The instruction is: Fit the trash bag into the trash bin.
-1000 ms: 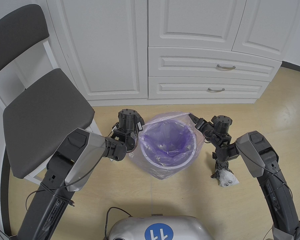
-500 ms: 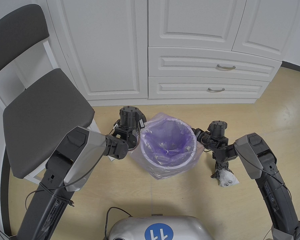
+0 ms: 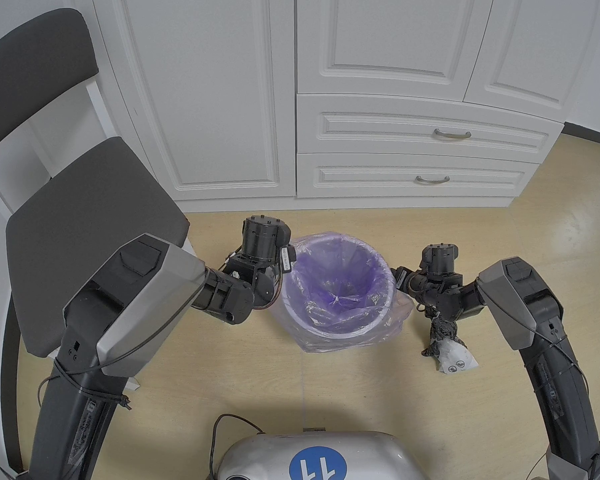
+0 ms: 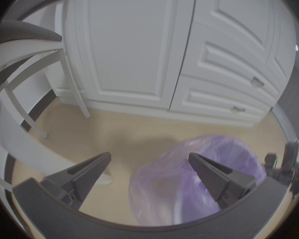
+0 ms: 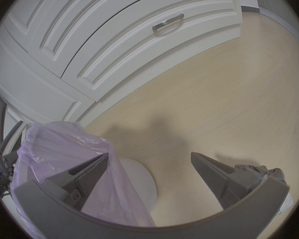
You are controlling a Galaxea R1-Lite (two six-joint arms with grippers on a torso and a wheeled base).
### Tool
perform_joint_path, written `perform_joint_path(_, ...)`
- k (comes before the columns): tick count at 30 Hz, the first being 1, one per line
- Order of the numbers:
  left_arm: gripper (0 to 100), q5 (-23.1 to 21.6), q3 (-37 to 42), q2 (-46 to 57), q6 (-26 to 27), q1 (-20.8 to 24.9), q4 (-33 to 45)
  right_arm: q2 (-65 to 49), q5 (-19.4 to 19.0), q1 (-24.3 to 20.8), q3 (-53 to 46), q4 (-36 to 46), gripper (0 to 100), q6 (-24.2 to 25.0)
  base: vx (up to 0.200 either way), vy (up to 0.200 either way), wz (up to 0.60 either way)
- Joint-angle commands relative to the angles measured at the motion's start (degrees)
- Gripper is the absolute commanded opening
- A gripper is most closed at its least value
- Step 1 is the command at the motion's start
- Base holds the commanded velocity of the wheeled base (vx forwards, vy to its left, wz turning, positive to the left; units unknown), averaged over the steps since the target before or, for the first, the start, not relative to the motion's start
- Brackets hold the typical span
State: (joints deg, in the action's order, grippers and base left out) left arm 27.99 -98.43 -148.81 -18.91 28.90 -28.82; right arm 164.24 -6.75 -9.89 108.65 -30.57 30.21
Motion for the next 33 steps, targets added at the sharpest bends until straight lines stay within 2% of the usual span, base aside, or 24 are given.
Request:
perform_joint_path(1, 100, 0.05, 5.0, 4.85, 0.54, 0.1, 5.97, -5.6, -0.63, 0.31, -6.53, 2.27, 100, -2.96, 0.0, 0.0, 0.0)
perform_joint_path(4, 100, 0.05, 4.56, 4.93, 0.45, 0.1, 10.1, -6.48, -0.54, 0.31, -7.58, 3.5, 100, -5.34, 0.0, 0.0, 0.0)
perform_joint_path(8, 100, 0.05, 2.71, 3.97, 0.1, -0.16, 14.4, -6.48, -0.54, 0.22, -7.93, 3.86, 100, -5.86, 0.0, 0.0, 0.0)
perform_joint_path(12, 100, 0.05, 1.4, 3.26, -2.98, -1.04, 16.25, -6.39, -0.54, 0.22, -8.02, 3.94, 100, -5.86, 0.0, 0.0, 0.0)
perform_joint_path(21, 100, -0.13, -0.19, -0.87, -4.3, -1.83, 17.66, -5.86, -0.54, 0.22, -7.93, 3.94, 100, -5.95, 0.0, 0.0, 0.0)
perform_joint_path(27, 100, -0.57, -8.01, -9.83, -4.3, -2.1, 18.54, -5.16, -0.54, 0.22, -7.76, 3.94, 100, -5.86, 0.0, 0.0, 0.0)
perform_joint_path(30, 100, -0.83, -11.26, -11.68, -4.21, -2.1, 20.56, -4.9, -0.54, 0.22, -7.58, 3.94, 100, -5.86, 0.0, 0.0, 0.0)
perform_joint_path(31, 100, -0.83, -15.13, -13.7, -4.21, -2.27, 23.19, -4.63, -0.54, 0.31, -7.32, 3.94, 100, -5.86, 0.0, 0.0, 0.0)
perform_joint_path(33, 100, -0.92, -16.16, -15.37, -4.12, -2.89, 25.04, -4.28, -0.54, 0.31, -7.23, 3.94, 100, -5.86, 0.0, 0.0, 0.0)
